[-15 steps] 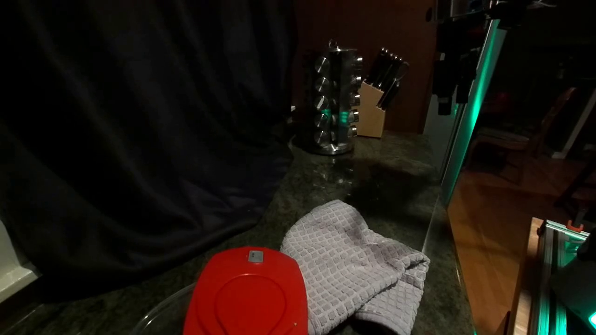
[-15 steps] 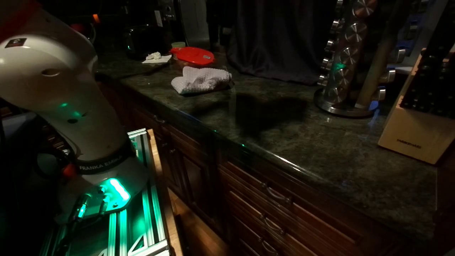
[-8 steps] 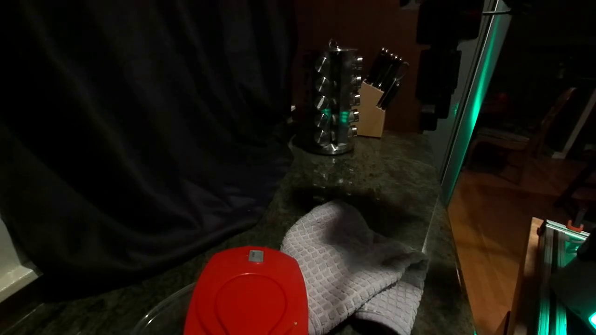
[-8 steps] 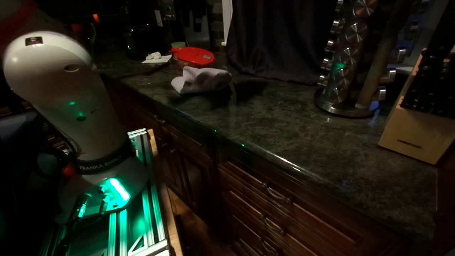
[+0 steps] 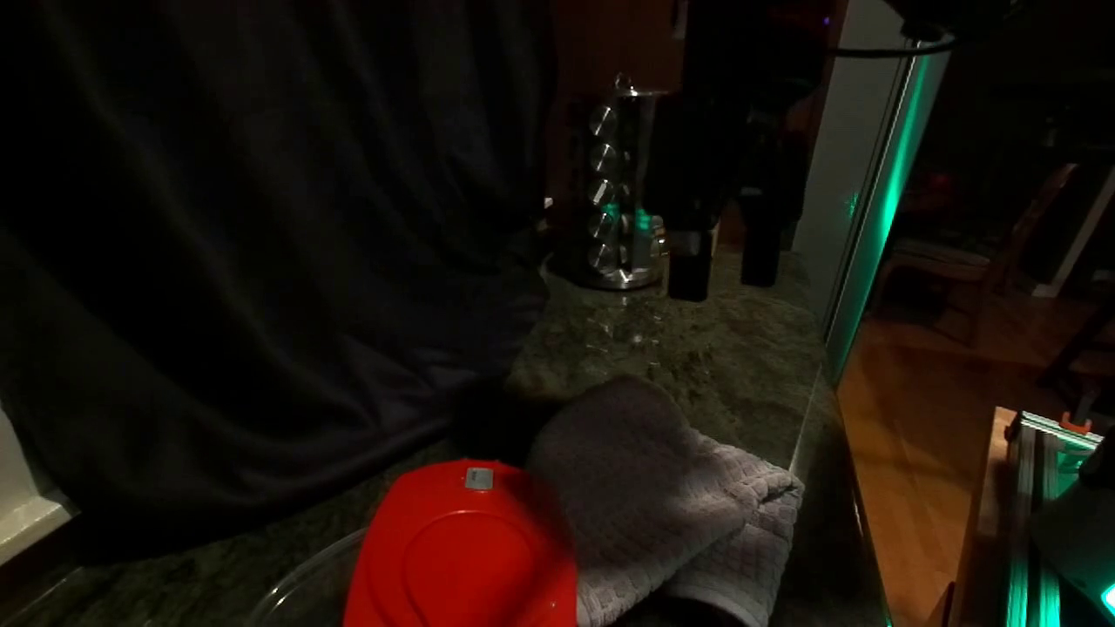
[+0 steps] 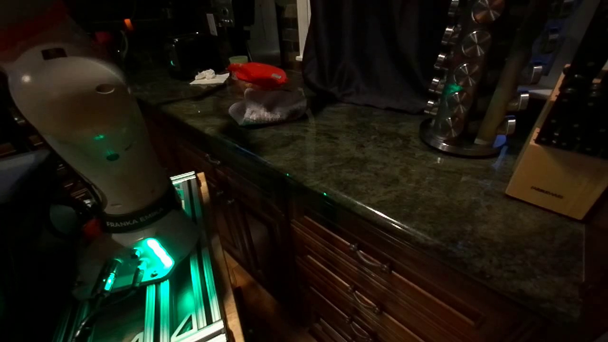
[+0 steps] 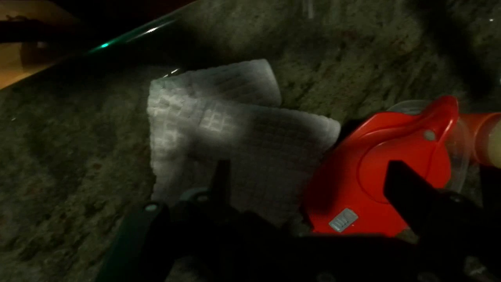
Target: Shift the red lid to the right
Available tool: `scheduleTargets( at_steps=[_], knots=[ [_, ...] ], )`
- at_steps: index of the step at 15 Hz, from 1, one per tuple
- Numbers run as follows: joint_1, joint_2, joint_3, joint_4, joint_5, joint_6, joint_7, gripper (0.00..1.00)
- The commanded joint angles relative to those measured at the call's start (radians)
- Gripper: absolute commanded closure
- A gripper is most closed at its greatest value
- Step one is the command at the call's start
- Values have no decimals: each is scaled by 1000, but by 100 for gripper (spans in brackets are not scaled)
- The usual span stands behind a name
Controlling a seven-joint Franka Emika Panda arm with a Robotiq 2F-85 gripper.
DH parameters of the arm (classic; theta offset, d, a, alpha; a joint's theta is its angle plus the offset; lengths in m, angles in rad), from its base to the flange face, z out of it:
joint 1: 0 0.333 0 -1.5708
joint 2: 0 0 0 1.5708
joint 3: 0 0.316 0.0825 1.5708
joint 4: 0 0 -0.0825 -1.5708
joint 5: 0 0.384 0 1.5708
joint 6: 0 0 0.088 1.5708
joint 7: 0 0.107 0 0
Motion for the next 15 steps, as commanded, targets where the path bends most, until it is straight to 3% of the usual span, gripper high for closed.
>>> scheduleTargets(
  at_steps=[1, 2, 8, 15],
  knots=[
    [27, 132, 0, 55, 127, 60, 84, 0],
    [23, 68, -8, 21, 59, 45, 51, 0],
    [32, 136, -11, 56, 101, 56, 66, 0],
    [125, 304, 43, 126, 351, 211, 51, 0]
  ],
)
